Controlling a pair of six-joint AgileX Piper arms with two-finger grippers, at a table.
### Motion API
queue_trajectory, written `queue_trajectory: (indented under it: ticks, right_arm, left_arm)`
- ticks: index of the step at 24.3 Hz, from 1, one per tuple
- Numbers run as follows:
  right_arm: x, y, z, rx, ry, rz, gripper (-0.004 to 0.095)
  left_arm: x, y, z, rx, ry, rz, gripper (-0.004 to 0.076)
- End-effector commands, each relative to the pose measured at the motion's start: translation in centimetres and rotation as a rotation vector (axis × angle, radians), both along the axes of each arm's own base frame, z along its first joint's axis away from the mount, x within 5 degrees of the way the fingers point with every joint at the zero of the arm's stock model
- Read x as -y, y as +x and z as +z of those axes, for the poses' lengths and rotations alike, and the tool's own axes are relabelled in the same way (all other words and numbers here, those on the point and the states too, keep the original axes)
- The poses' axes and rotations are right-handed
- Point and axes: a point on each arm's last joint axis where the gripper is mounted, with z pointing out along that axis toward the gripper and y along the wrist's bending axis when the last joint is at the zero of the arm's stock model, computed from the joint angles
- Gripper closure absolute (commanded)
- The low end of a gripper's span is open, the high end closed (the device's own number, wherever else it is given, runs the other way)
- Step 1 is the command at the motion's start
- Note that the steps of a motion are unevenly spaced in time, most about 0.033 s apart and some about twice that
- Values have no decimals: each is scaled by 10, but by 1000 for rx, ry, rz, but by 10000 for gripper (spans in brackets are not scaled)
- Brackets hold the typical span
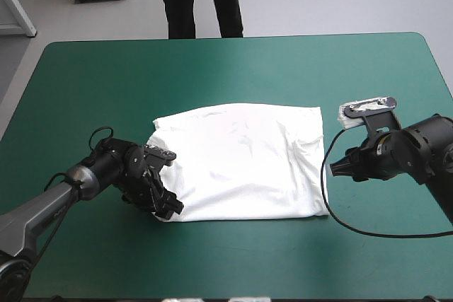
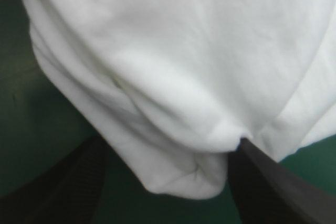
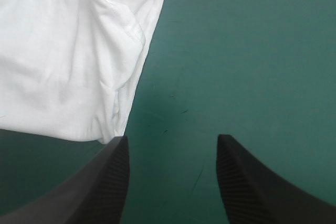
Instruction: Fold the cloth
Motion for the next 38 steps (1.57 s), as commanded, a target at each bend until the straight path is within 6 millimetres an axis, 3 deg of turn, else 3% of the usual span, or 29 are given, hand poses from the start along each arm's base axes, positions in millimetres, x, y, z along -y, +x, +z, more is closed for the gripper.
queue_trajectory:
  ticks: [1,5,8,13,19,24,29,31,37,38]
  right_arm:
    - [5,-4,11,50,9,-33,422]
    - [4,-6,-12,-26,-7,-30,422]
    - [-2,-7,-52,-100,35,-11,422]
    - [-15,1,-81,-134,117,32,419]
    - [-27,29,-117,-249,87,29,302]
    - [-35,42,-139,-282,92,45,302]
    - [-39,42,-157,-342,115,49,319]
    - [-40,41,-159,-352,128,56,407]
    - [-44,40,-160,-360,155,88,881]
    - [-44,40,-160,-360,160,88,923]
  left_arm:
    - [16,4,-11,-1,-48,4,257]
    - [20,6,-22,-28,-38,13,358]
    - [21,9,-27,-23,-37,17,528]
    - [22,13,-26,17,-46,4,726]
    - [22,12,-27,14,-45,-4,734]
    - [21,12,-27,5,-38,-11,734]
    - [21,11,-27,5,-35,-17,734]
    - [21,11,-27,5,-35,-17,734]
    - [21,11,-27,4,-38,-15,734]
    - [21,11,-27,4,-38,-15,734]
